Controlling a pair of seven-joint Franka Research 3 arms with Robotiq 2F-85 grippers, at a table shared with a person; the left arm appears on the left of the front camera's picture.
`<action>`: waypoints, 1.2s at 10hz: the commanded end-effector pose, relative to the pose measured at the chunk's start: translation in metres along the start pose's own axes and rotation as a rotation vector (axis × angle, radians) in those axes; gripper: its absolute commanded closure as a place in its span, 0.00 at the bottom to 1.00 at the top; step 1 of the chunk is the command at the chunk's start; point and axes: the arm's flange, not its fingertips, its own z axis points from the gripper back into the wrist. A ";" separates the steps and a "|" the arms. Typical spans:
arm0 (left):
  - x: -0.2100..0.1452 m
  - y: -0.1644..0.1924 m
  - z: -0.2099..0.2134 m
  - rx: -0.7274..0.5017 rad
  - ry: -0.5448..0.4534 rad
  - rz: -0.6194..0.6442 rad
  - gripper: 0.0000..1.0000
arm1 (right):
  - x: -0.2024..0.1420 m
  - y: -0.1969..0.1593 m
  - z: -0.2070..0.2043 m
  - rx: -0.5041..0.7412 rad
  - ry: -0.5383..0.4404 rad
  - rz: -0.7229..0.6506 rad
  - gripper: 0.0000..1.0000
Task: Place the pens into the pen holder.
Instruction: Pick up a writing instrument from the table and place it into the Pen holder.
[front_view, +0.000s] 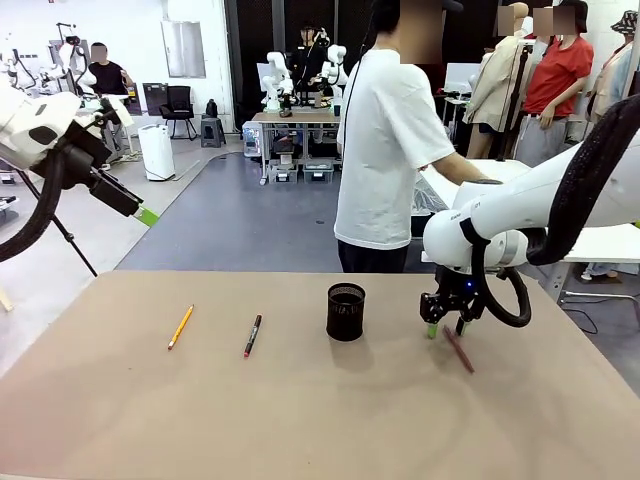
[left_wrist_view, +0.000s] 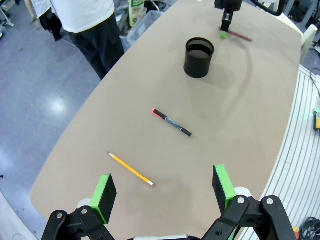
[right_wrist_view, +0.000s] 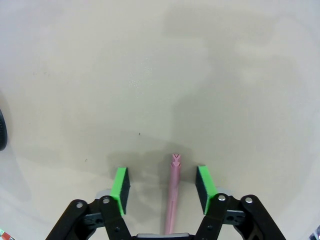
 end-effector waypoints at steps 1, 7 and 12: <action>0.000 0.001 0.000 0.006 -0.003 0.000 0.00 | 0.002 -0.004 0.000 0.027 0.003 0.020 1.00; 0.000 0.001 0.000 0.006 -0.003 0.000 0.00 | -0.001 0.001 0.001 0.007 0.052 0.058 1.00; 0.000 0.001 0.000 0.006 -0.003 0.000 0.00 | -0.010 0.013 0.064 0.229 -0.067 0.309 1.00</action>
